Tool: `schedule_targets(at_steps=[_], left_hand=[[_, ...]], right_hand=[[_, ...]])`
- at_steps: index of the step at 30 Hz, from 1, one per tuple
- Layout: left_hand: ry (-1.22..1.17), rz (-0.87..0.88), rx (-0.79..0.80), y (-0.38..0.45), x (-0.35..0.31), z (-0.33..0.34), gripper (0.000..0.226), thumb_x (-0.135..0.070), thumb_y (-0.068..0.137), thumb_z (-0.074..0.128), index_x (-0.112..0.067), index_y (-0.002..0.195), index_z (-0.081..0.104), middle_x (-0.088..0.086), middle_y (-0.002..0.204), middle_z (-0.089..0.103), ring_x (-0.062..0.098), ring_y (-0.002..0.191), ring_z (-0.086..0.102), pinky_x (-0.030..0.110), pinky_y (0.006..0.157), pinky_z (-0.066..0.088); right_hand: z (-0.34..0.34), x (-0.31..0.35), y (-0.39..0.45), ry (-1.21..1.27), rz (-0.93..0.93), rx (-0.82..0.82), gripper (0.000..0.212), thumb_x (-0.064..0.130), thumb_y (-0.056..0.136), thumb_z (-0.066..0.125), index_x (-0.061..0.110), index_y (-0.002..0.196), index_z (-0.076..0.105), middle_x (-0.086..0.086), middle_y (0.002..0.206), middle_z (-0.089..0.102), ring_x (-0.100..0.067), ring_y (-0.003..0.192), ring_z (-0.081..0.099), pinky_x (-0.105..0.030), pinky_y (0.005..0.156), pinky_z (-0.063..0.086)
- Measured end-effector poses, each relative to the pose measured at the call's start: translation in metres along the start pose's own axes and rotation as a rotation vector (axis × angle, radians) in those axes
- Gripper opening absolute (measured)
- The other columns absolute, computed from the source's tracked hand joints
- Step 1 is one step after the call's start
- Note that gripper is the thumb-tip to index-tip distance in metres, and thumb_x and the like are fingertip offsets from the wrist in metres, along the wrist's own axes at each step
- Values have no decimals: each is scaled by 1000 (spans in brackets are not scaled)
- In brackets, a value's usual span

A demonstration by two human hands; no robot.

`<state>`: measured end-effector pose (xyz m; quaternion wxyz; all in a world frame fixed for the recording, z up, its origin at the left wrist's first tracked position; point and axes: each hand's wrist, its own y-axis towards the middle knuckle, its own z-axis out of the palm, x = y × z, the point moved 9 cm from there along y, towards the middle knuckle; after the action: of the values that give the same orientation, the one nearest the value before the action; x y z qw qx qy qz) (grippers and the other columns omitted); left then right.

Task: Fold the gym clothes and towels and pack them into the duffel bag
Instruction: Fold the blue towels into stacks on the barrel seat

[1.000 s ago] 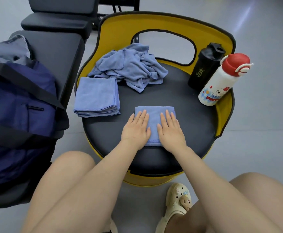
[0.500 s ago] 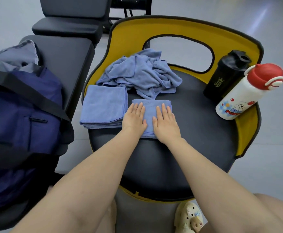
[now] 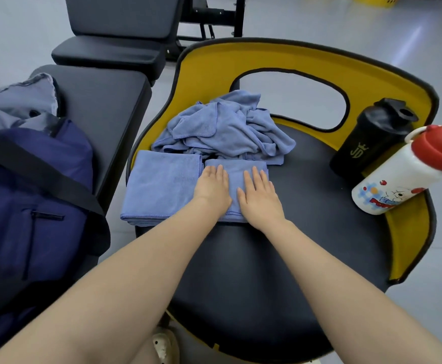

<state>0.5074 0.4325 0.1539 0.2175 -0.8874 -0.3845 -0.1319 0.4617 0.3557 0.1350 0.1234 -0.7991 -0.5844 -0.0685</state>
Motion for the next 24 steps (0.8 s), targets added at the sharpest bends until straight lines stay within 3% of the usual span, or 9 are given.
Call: schedule_targets(at_steps=[3,6,8,11,14,17,21,24], left_hand=[[-330,-12,-192,4,21,-28,38,-26,98,35,-5,128,45,13,134,47,28,125,42,38,100,32],[-604,-136,-394,12,63,-47,23,-9,94,43,-6,116,49,14,122,48,31,111,45,37,72,34],[-629,-212,-476,19,89,-52,27,-2,91,44,-5,119,48,15,122,45,32,107,45,34,65,31],[-561,-279,-449,35,118,-46,37,-2,90,50,-7,126,43,15,128,40,32,113,42,34,70,35],[-417,-262,-362,52,131,-36,41,-6,90,54,-8,129,40,15,128,41,33,112,45,34,71,37],[-396,-203,-380,59,133,-43,27,-7,94,49,-6,120,46,15,118,48,34,104,51,34,64,33],[-589,-118,-500,52,133,-66,15,-14,95,44,-7,105,52,13,103,58,33,91,55,40,65,38],[-809,-37,-553,41,132,-83,10,-16,93,48,-10,101,51,11,92,61,33,81,55,44,66,45]], right_hand=[[-30,-2,4,69,-48,-180,47,38,100,42,10,138,47,-6,147,41,-24,137,33,-31,110,23],[-64,2,16,201,-71,-369,32,32,96,53,11,117,62,-2,121,60,-24,113,51,-33,92,38],[-82,12,29,245,-105,-428,26,27,95,56,11,114,63,-2,116,60,-24,110,51,-34,86,42],[-102,34,48,186,-199,-452,30,24,93,58,9,119,61,-6,122,56,-24,117,46,-34,87,42],[-102,53,65,48,-300,-368,42,27,91,61,9,128,54,-8,137,45,-25,129,39,-35,96,37],[-95,59,79,-45,-326,-289,51,30,91,61,14,137,45,-5,145,37,-23,133,33,-32,104,29],[-101,63,88,31,-281,-283,58,28,92,61,19,145,38,-5,151,33,-24,138,29,-33,110,23],[-117,68,90,142,-286,-353,38,21,93,58,15,131,56,-4,142,47,-23,129,40,-31,100,31]])
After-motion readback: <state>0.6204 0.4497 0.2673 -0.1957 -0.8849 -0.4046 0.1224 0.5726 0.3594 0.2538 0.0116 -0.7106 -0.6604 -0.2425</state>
